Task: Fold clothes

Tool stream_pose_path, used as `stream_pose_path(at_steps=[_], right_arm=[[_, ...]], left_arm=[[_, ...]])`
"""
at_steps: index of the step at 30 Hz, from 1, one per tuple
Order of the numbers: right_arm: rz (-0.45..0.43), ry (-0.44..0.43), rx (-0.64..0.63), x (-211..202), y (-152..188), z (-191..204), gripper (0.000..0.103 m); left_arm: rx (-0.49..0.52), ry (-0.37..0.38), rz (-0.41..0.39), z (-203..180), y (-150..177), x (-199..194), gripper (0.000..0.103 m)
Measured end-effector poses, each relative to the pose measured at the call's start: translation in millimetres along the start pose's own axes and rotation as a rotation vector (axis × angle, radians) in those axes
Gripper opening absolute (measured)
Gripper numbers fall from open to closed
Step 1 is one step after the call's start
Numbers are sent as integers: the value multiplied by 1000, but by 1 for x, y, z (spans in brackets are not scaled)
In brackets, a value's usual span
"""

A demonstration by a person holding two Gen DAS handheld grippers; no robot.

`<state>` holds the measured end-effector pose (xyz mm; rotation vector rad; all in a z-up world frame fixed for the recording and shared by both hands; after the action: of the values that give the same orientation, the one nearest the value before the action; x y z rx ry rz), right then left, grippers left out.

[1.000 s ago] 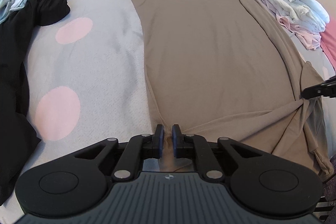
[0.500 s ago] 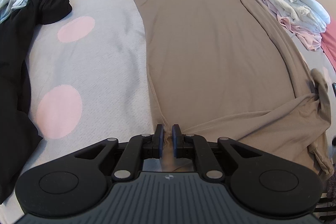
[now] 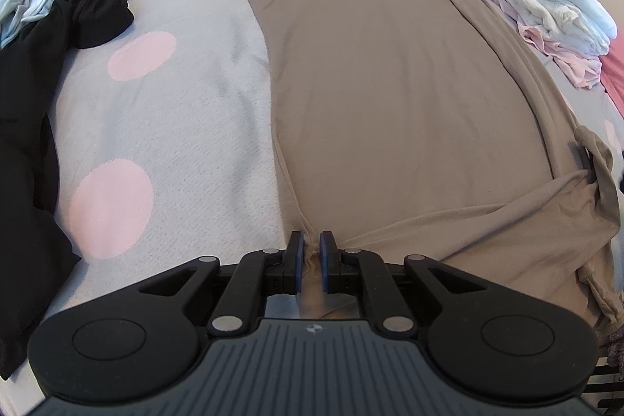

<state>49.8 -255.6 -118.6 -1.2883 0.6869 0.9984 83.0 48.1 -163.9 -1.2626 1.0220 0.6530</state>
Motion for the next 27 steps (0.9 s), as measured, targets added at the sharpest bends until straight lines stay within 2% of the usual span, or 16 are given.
stream_pose_path(at_steps=[5,7,9,15,22,27], right_arm=[[-38,68,14,24,-20,-2,45],[-23,106,-8,34,-18,-2,39],[-10,120,-11,37,-13,-5,3],[-20,104,34,6,12,-24,3],[86,111,125,-3,68,-56,3],[142,133,167,-1,93,-77,3]], left_arm=[[7,0,1,1,0,1,7],[5,1,3,1,0,1,7],[4,2,4,1,-1,1,7],[2,0,7,0,-2,2,7],[12,-18,17,-1,-3,2,7],[6,-24,20,-2,-3,2,7]])
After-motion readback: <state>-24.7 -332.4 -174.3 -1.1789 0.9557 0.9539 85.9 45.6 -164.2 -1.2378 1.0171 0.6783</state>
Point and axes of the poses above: each gripper's, at about its wrist camera, not at the fingertips, and x roughly the way its jaws point, z to its left, y to its underside, the point moved 10 cm from there along x, roughly the way its jaws point, and after that the axes turned 5 degrees about -y, right-handed, at the moved point
